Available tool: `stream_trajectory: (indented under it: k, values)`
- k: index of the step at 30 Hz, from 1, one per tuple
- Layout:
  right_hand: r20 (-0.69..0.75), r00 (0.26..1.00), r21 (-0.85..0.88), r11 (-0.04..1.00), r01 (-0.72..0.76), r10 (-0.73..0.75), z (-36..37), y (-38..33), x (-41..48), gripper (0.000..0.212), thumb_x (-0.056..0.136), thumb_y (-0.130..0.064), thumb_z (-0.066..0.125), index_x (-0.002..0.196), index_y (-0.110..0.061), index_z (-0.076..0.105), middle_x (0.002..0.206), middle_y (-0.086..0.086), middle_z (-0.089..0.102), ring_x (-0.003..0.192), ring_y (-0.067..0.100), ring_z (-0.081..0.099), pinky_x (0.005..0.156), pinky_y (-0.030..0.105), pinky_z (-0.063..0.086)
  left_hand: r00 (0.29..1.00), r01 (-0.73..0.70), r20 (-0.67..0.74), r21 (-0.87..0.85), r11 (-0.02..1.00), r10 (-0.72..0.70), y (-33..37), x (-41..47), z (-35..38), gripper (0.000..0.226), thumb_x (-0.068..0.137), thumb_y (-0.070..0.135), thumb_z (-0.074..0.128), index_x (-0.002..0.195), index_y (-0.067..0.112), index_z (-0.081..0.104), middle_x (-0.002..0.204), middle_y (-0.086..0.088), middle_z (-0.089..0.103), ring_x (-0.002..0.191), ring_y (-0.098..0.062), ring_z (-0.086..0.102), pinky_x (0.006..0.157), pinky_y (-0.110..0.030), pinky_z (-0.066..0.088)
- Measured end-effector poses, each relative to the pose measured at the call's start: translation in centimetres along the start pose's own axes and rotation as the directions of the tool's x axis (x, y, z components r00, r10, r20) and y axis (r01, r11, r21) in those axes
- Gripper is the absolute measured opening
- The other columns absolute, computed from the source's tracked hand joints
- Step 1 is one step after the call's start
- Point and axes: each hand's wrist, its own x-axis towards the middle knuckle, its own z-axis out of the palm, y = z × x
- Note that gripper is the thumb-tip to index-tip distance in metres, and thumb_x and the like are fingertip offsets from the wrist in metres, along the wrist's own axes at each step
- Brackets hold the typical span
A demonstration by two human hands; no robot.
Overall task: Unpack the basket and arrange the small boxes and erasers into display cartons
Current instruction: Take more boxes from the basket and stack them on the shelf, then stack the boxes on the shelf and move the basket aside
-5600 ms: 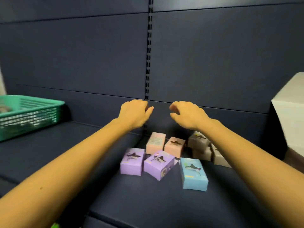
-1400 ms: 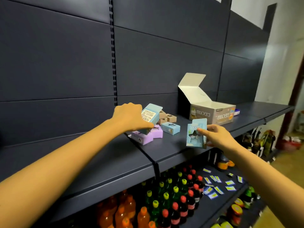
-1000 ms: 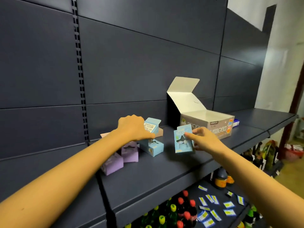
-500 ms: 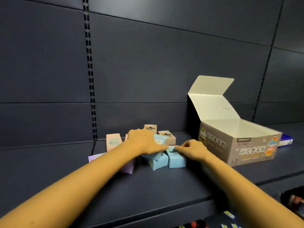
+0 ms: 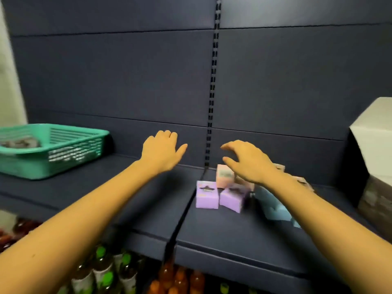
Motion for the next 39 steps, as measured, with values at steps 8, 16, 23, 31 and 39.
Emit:
stream_trajectory:
  k: [8,16,23,31,39]
  values:
    - [0.133,0.943,0.047,0.952,0.301,-0.305,6.3,-14.9,4.4,0.047,0.097,-0.033,0.041,0.143,-0.024,0.034,0.146,-0.003,0.038,0.132,0.02,0.037,0.095,0.038,0.041,0.951,0.301,-0.005,0.254,0.919,-0.31,-16.0,-8.3,-3.0,0.047,0.096,0.045,0.033,0.121,0.008,0.048,0.126,-0.012,0.053,0.121,-0.03,0.045,0.096,-0.04,0.035]
    - [0.15,0.906,0.07,0.918,0.39,-0.396,11.0,-28.5,8.2,0.05,0.097,-0.036,0.041,0.144,-0.023,0.032,0.146,-0.001,0.039,0.132,0.022,0.038,0.094,0.041,0.042,0.912,0.391,0.006,0.294,0.872,-0.41,-29.8,-13.3,-5.0,0.051,0.096,0.046,0.034,0.129,0.008,0.044,0.139,-0.013,0.046,0.128,-0.028,0.042,0.1,-0.04,0.036]
    - [0.103,0.915,0.134,0.917,0.376,-0.39,14.1,-39.9,13.2,0.044,0.096,-0.035,0.043,0.138,-0.021,0.042,0.144,0.0,0.044,0.132,0.021,0.041,0.101,0.04,0.04,0.92,0.368,0.046,0.248,0.896,-0.39,-40.3,-14.7,-4.6,0.05,0.096,0.047,0.032,0.13,0.011,0.044,0.135,-0.011,0.048,0.125,-0.028,0.043,0.098,-0.04,0.037]
    - [0.164,0.915,0.112,0.928,0.354,-0.369,16.4,-48.4,18.6,0.04,0.096,-0.032,0.042,0.133,-0.02,0.048,0.139,0.002,0.051,0.124,0.024,0.049,0.097,0.04,0.043,0.924,0.371,0.019,0.182,0.91,-0.381,-48.8,-15.1,-4.0,0.051,0.097,0.045,0.033,0.133,0.01,0.042,0.137,-0.009,0.047,0.126,-0.025,0.043,0.098,-0.038,0.039]
    - [0.224,0.924,0.098,0.95,0.296,-0.311,18.8,-51.8,25.0,0.035,0.095,-0.035,0.042,0.127,-0.024,0.052,0.136,0.004,0.052,0.118,0.028,0.052,0.093,0.04,0.043,0.926,0.378,-0.027,0.099,0.92,-0.377,-55.8,-10.5,-2.3,0.045,0.097,0.038,0.037,0.13,0.008,0.047,0.131,-0.011,0.052,0.12,-0.027,0.048,0.091,-0.038,0.042]
